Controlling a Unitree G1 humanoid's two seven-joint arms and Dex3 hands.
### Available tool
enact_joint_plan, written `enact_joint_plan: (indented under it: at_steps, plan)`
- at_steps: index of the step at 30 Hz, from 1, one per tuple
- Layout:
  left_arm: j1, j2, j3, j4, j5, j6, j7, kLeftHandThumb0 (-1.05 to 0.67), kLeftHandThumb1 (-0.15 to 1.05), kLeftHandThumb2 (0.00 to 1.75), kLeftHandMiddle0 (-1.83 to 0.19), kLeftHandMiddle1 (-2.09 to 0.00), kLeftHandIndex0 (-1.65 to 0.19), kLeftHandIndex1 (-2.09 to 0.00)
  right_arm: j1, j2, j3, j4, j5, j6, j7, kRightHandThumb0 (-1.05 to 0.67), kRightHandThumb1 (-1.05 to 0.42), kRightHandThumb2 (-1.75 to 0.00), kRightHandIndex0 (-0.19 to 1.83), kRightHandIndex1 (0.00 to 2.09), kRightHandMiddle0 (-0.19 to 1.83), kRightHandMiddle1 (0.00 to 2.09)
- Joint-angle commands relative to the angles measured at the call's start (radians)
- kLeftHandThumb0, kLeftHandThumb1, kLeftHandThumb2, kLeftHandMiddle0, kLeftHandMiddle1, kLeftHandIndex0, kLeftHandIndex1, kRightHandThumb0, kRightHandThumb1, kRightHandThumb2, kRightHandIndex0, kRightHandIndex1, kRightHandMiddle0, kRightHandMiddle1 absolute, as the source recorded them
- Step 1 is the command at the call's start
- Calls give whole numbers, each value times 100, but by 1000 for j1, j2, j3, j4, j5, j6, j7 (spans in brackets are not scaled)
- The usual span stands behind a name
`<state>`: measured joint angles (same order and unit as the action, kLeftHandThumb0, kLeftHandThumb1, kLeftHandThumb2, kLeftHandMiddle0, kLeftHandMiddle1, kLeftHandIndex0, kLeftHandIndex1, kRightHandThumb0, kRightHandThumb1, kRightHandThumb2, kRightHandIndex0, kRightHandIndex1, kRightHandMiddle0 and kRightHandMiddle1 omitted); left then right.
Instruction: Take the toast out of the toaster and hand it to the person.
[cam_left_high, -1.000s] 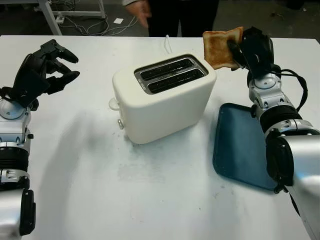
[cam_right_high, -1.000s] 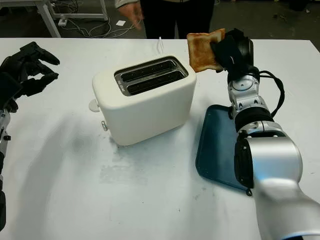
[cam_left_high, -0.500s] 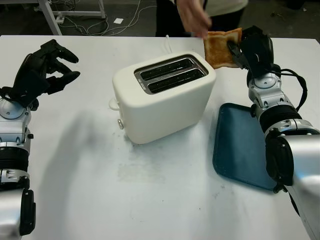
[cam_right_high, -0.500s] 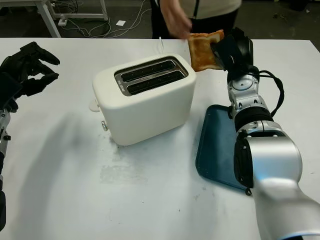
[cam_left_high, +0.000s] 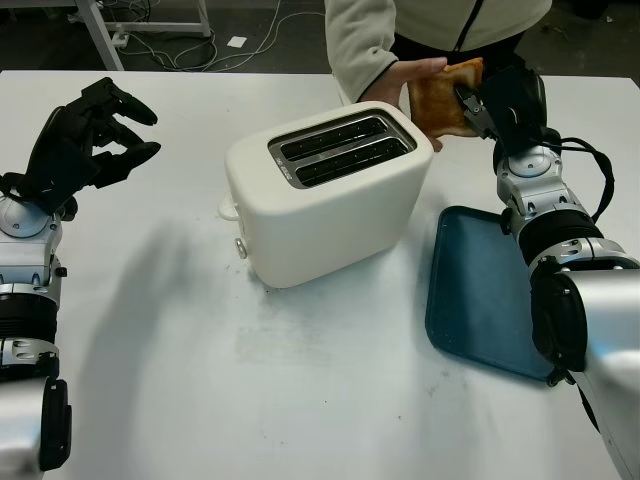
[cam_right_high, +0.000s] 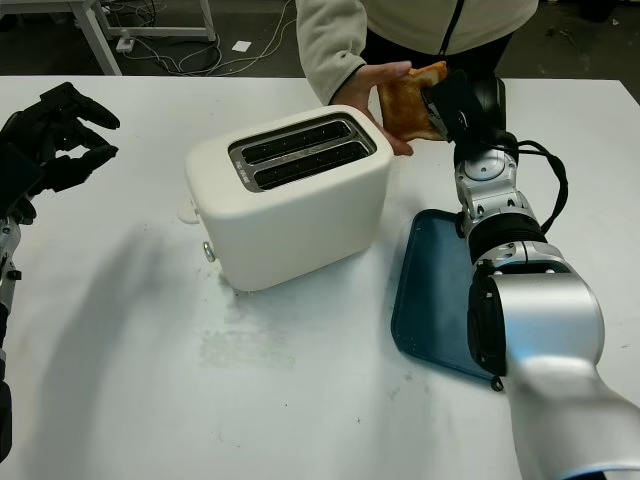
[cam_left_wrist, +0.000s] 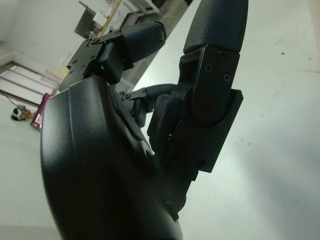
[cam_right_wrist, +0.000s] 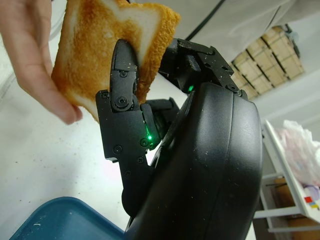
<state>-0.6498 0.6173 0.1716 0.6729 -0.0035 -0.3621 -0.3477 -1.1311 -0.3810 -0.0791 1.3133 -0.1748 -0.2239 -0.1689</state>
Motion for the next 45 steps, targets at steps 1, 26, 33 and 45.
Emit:
enact_joint_plan:
  at_steps: [1,26,33,45]
  plan:
    - [-11,2,1,5,-3,-11,3,-105,92,12,-34,-152,-29,-145,-14,9,0,-4,0,-3,-6,-11,-92,-30,72,175,43,170]
    - [-9,-2,4,3,-11,-8,0,-105,92,12,-34,-153,-29,-145,-3,-19,-10,0,18,-30,212,-42,-92,-22,83,175,62,175]
    - [-8,2,2,11,-3,-19,5,-105,92,12,-34,-152,-29,-145,12,-27,-24,-19,45,-49,337,-78,-92,-9,28,40,30,18]
    - [29,7,14,0,-4,-46,19,-105,92,14,-37,-150,-30,-144,135,-88,-15,-136,55,-166,472,-90,-92,-13,0,0,0,0]
